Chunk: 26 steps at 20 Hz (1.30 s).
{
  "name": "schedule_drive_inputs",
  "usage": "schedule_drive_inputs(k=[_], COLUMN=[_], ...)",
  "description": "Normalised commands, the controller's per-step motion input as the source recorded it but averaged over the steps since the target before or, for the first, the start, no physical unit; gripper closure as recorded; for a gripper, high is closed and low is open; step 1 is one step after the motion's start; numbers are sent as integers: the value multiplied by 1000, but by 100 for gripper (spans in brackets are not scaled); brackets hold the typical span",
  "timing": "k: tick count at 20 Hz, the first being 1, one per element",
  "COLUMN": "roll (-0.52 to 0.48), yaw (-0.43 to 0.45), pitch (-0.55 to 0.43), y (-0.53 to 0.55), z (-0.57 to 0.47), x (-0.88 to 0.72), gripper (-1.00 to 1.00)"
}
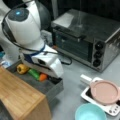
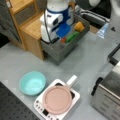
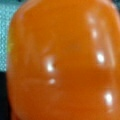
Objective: Open the drawer. Pick up the carrot. Put the carrots in the drawer.
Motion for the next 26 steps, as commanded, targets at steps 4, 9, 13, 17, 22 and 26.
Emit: schedule_drive_inputs(k=[4,9,13,17,22,26], roll=[203,200,165,116,103,101], yaw=[-4,-14,-4,13,31,17], pitch=[-3,-3,-15,-33,-38,-63], y=[-132,-134,-92,-91,-90,-80], z=[95,22,19,4,-55,-123], x=[41,49,62,37,17,-2], gripper=[100,100,100,100,100,100])
